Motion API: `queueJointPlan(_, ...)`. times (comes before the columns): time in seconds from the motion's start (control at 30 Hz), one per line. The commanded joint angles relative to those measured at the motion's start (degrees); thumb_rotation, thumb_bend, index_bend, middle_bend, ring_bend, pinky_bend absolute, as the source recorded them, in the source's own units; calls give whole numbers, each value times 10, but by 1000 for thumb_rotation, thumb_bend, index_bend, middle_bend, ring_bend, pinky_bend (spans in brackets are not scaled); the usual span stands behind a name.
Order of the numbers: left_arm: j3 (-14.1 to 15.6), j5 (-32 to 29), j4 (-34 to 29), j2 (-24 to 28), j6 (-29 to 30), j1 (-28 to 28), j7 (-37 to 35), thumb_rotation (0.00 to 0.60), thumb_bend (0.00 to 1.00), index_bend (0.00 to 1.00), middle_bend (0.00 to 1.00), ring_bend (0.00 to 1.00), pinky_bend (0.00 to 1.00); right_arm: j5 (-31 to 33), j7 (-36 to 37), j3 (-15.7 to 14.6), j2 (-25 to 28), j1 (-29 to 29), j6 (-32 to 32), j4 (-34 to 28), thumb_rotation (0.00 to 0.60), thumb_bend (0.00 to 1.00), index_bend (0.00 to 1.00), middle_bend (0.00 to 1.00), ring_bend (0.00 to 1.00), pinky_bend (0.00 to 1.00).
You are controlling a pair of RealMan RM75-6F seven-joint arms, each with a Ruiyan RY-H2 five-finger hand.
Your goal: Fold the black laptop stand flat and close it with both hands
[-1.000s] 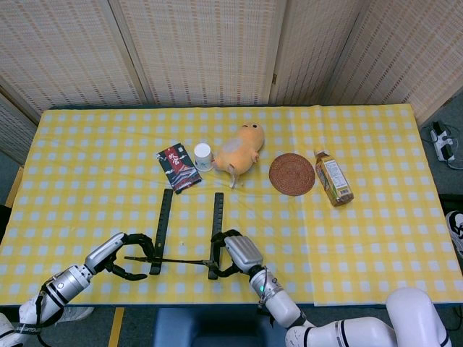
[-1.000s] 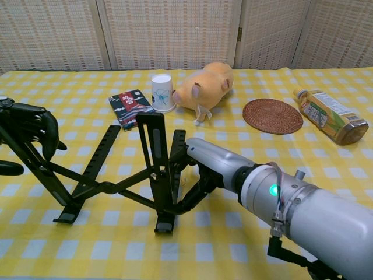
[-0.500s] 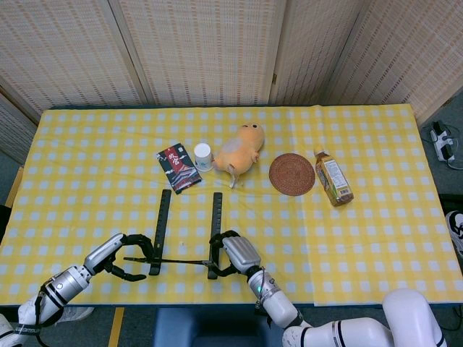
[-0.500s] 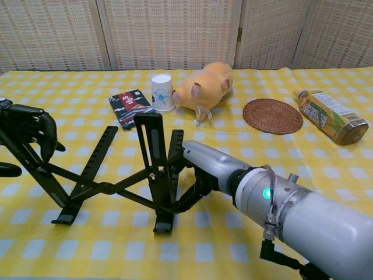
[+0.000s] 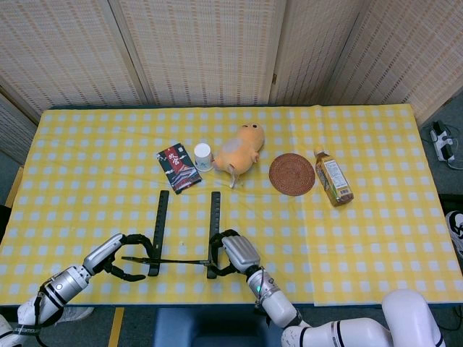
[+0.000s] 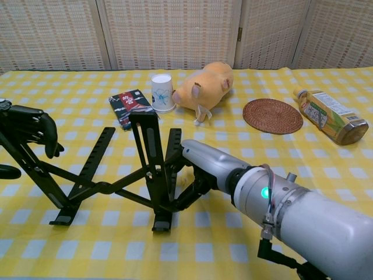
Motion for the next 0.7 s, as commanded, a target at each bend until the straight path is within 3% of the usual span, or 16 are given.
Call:
queueJointPlan(0.03,-2,0,2,-1,2,2,11,600,179,403,377,216,209,-2,-3,0,5,0,-1,-3,600,374,669,307,220,118)
queueJointPlan(0.17,-7,-6,2,-5,3,8,57,600,179,362,310,147,190,-9,-2,-4,22,2,-14,-15,600,376,588,267,203,95)
queueJointPlan(0.23,-7,-8,-2,-4,-2,9,76,600,179,358,310,147,185,-10,-4,-5,33,4,-21,-23,600,376,449,233,186,66)
queueJointPlan(0.3,-9,-13,-7,-3,-7,10,96,600,179,353,310,147,183,-11,-4,-5,42,5,-24,-32,600,377,384,222,179,57)
queueJointPlan(0.53,-22,-40,-27,-1,-14,20,159,600,179,339,309,148,183,-20,-1,2,66,6,-23,-59,600,377,343,216,162,48)
queueJointPlan(0.7,-35,-74,-43,-4,-26,34,242,600,180,342,309,149,184,-27,2,10,83,11,-23,-81,600,376,340,216,162,48)
